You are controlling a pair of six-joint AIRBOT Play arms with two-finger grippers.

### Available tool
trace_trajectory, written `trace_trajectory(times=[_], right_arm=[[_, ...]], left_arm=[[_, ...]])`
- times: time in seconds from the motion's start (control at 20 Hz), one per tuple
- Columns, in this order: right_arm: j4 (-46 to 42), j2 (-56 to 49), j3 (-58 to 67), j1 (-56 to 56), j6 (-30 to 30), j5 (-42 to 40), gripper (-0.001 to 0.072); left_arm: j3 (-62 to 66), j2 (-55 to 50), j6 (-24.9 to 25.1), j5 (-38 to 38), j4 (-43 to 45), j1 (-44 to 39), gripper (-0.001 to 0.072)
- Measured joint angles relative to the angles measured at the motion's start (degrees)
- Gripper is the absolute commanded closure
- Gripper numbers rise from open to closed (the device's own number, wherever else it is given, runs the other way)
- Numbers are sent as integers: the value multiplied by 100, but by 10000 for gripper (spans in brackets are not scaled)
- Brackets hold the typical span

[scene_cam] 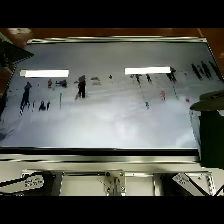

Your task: Fold the shirts.

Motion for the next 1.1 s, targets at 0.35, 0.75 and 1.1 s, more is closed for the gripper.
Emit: trace_trajectory(times=[0.35, 0.75, 1.1], right_arm=[[-1106, -109, 175, -177, -201, 772, 651], [-3727, -114, -98, -302, 313, 2562, 651], [-4835, -85, -1314, -310, 487, 2636, 269]], left_arm=[[0, 0, 2, -68, 0, 0, 668], [0, 0, 63, -90, 0, 0, 668], [0, 0, 101, -94, 0, 0, 668]])
